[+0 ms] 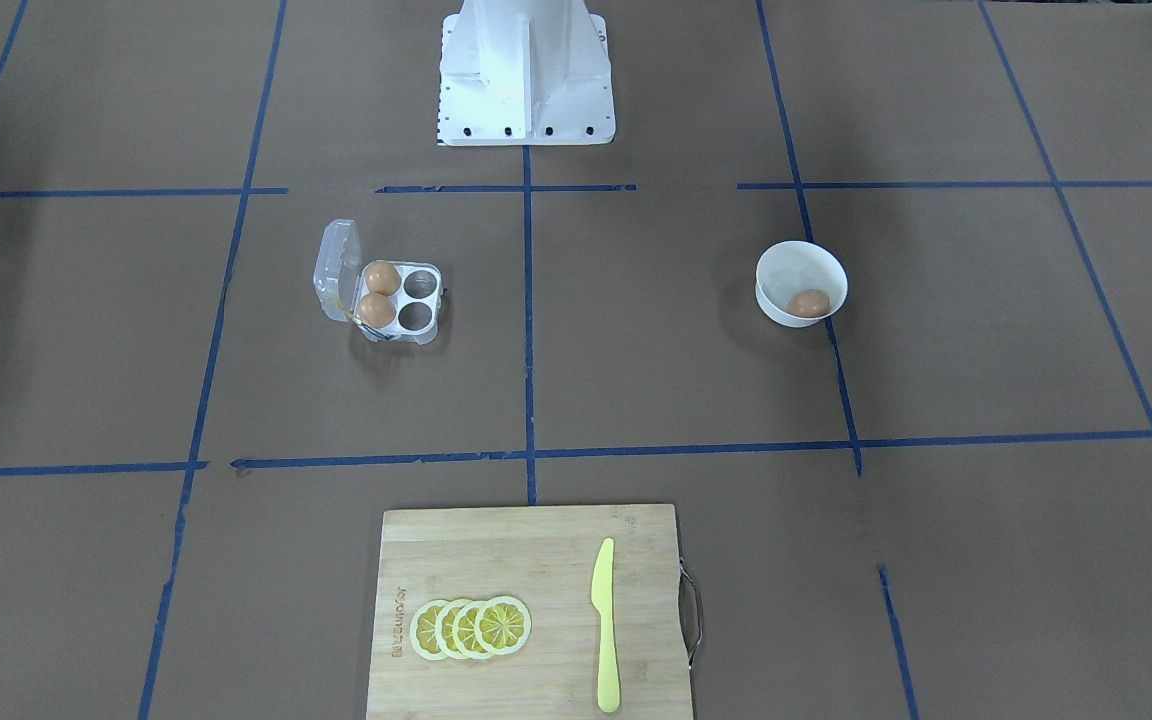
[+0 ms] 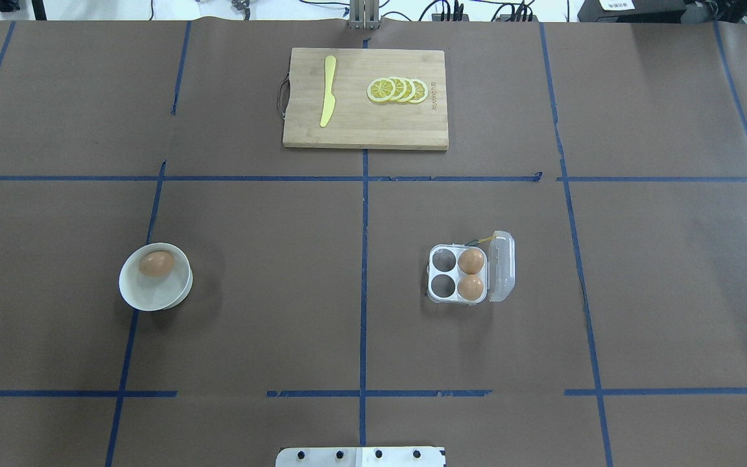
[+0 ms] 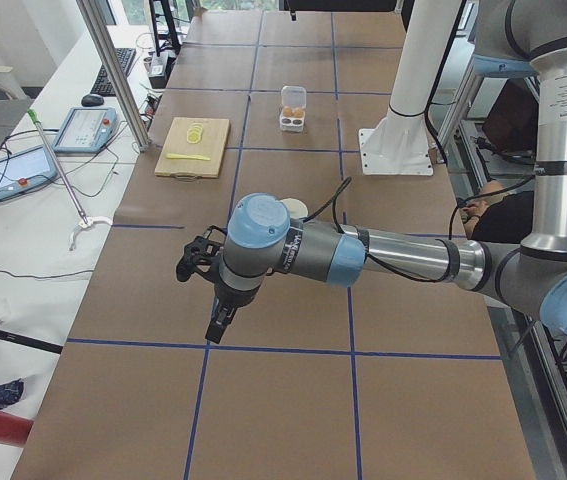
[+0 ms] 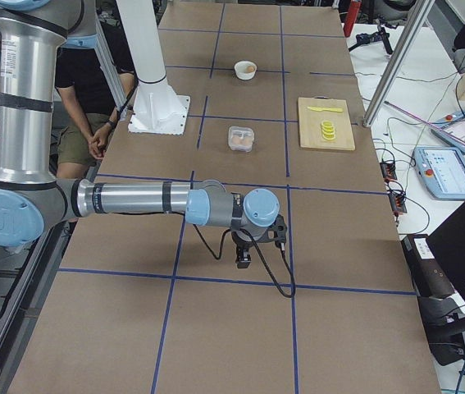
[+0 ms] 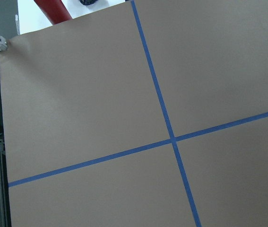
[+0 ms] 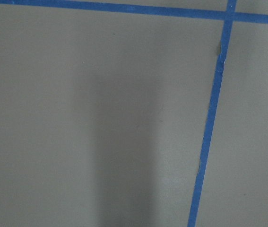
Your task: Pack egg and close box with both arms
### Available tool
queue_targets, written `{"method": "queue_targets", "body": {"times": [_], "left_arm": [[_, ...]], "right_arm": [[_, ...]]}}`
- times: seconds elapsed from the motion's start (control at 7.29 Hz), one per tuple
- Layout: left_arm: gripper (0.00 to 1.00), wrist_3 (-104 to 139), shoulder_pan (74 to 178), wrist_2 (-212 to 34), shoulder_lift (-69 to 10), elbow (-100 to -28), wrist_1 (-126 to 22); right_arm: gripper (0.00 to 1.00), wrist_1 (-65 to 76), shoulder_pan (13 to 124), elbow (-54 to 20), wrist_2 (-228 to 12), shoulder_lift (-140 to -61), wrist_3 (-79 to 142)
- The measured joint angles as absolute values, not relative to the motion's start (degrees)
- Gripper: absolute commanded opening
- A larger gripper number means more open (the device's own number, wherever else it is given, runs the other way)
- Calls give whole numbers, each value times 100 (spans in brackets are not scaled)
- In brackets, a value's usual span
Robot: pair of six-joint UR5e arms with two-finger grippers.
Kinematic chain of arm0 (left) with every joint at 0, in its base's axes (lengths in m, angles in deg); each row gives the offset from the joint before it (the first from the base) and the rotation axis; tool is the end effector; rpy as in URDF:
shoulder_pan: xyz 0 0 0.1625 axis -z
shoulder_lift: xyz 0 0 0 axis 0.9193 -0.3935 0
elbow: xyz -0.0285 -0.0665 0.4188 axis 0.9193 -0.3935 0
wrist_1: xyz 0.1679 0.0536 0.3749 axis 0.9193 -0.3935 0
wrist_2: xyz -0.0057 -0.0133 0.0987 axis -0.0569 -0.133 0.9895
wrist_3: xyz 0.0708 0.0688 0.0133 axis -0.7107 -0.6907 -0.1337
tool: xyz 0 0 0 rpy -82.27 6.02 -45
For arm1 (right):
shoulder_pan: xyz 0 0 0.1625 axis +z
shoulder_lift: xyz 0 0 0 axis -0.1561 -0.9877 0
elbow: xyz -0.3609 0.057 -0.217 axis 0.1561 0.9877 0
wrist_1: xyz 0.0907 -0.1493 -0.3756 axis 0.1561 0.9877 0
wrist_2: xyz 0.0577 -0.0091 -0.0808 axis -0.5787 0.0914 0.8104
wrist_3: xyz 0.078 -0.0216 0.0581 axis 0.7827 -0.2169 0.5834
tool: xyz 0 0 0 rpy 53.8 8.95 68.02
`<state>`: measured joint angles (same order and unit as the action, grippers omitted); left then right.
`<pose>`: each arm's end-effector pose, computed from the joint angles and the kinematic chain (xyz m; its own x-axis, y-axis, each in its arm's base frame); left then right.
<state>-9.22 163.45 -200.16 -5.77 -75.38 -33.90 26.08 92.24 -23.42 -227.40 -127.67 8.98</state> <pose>-0.1201 -0.4642 0.5717 0.7602 0.3056 -0.5733 -0.0500 0.9073 0.4174 0.0027 -0.4384 0.6353 0.5942 -0.1109 0.7966 0.1788 0.9839 0.0036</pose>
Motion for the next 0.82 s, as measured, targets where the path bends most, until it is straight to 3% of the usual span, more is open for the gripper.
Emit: {"method": "queue_targets", "body": {"times": [0.82], "left_arm": [[100, 1727, 13711, -20054, -774, -7628, -5156]], "right_arm": [[100, 2612, 9229, -2413, -22484, -12671, 1126]]}}
